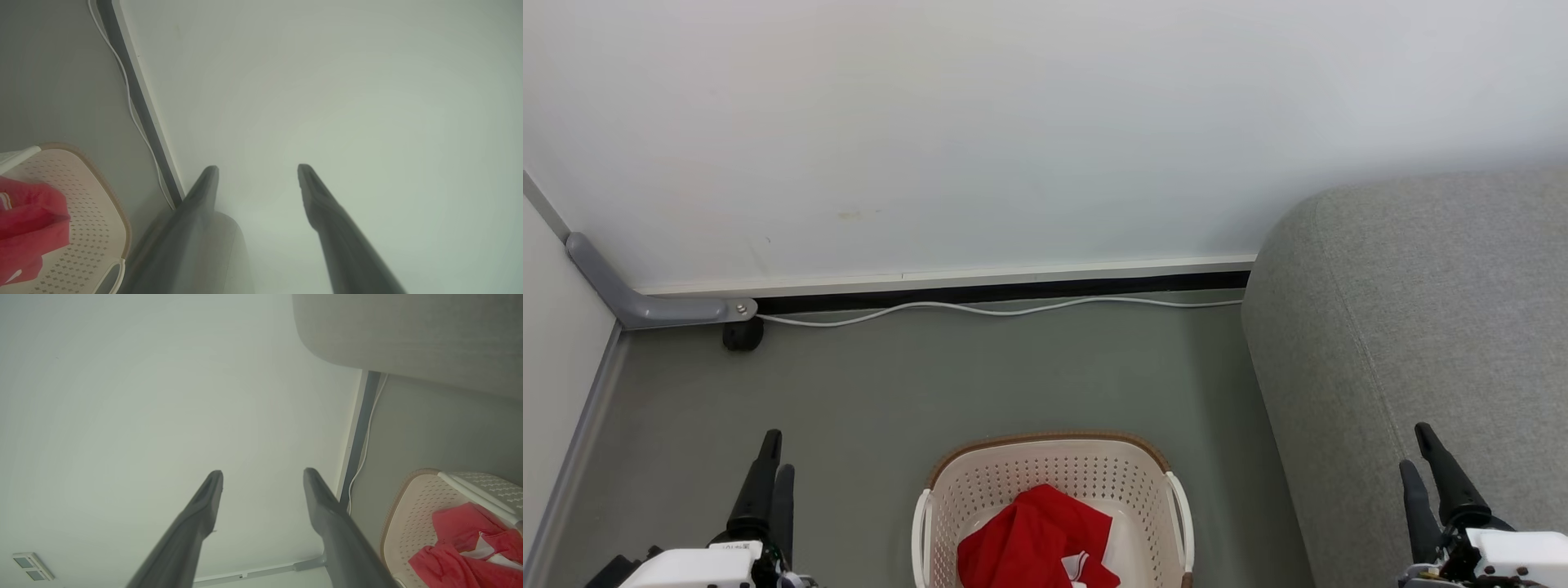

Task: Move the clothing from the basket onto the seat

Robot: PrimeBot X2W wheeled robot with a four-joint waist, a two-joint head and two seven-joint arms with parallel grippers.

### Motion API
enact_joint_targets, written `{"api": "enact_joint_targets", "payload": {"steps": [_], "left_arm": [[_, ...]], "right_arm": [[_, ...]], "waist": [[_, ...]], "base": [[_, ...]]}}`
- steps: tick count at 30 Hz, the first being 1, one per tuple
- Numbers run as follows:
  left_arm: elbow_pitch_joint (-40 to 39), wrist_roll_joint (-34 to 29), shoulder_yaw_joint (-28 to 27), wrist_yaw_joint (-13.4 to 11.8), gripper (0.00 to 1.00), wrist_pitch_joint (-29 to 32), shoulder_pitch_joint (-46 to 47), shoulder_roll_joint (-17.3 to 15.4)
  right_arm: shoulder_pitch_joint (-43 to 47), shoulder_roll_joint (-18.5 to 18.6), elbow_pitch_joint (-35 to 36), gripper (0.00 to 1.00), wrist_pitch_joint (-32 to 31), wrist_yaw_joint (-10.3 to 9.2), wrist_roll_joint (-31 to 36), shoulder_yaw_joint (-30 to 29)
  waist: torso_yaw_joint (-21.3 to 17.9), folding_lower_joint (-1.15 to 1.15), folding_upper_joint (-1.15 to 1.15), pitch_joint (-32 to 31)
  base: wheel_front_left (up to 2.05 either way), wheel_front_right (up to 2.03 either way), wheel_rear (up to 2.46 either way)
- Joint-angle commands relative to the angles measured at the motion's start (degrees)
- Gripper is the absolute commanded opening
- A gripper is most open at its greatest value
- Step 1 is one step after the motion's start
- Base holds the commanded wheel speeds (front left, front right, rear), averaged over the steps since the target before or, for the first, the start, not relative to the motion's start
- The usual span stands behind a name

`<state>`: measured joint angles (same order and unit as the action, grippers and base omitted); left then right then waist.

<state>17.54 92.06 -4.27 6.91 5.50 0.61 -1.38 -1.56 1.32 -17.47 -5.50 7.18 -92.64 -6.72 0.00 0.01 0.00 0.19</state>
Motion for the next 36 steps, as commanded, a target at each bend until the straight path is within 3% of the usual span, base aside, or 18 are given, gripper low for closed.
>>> {"api": "enact_joint_targets", "payload": {"steps": [1,6,18,36], "left_arm": [[-1.8,-0.8,0.0,0.1,1.0,-0.5,2.3,-0.8],[-2.8,-3.4,0.0,0.1,1.0,-1.3,2.6,-1.0],[-4.7,-13.7,-0.5,0.1,1.0,-3.4,3.2,-0.9],[-6.1,-30.4,1.1,-2.4,1.0,-6.4,3.6,-1.1]], "right_arm": [[-2.2,0.8,1.8,1.0,0.6,0.05,0.7,0.3],[-2.6,0.8,2.8,1.0,1.4,0.06,3.2,0.6],[-3.4,0.9,5.1,1.0,3.4,0.08,12.8,2.0],[-4.3,1.0,7.8,1.0,6.5,0.12,29.8,4.7]], "waist": [[0.0,0.11,0.0,0.0],[0.0,0.0,0.0,0.1],[0.1,-0.01,0.0,0.4],[0.0,-0.01,0.0,0.4]], "base": [[0.0,0.0,0.0],[0.0,0.0,0.0],[0.0,0.0,0.0],[0.0,0.0,0.0]]}}
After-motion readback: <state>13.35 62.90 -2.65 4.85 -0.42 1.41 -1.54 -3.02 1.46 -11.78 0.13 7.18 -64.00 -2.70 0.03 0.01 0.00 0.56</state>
